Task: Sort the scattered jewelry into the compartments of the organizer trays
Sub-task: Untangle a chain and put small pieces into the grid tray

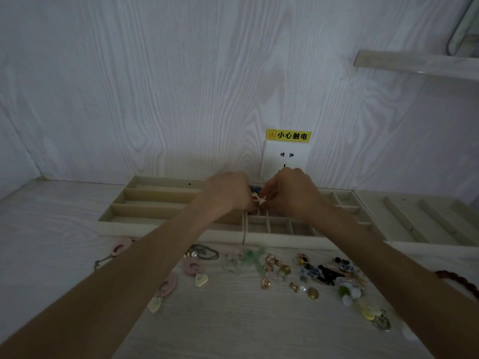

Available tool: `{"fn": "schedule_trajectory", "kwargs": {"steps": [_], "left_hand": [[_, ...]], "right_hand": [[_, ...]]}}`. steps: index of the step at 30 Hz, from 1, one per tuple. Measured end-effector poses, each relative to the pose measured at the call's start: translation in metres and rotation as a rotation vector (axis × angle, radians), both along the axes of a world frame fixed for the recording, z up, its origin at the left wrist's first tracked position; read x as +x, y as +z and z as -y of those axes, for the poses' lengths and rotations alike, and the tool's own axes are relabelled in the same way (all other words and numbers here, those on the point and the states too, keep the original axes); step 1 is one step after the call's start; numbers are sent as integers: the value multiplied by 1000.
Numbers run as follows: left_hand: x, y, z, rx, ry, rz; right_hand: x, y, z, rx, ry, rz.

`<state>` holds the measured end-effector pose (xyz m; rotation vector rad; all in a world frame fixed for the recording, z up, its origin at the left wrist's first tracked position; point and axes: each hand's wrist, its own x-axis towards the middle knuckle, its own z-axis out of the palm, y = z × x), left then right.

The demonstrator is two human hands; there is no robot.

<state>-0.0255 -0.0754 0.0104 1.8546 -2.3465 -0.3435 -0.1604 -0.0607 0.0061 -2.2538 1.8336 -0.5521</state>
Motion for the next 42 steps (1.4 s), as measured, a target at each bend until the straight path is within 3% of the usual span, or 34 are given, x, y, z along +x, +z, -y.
{"fn": "schedule_trajectory", "kwargs": {"steps": [7,18,27,31,37,42], "left_hand": [[1,-6,4,18,36,-116],[12,-7,14,124,-24,-190],[4,-9,11,110,-12,-157],[2,-7,8,68,30,-133],[-1,-1,15,156,53,-130],[4,0,12,230,43,-243]], "right_hand": [[4,6,6,192,-60,46],[-7,16,2,228,-68,236],[7,7,8,136,-171,-119],[8,3,9,73,-175,-128],[10,0,12,83,-162,-127],[7,-5,10,57,-184,-88]]}}
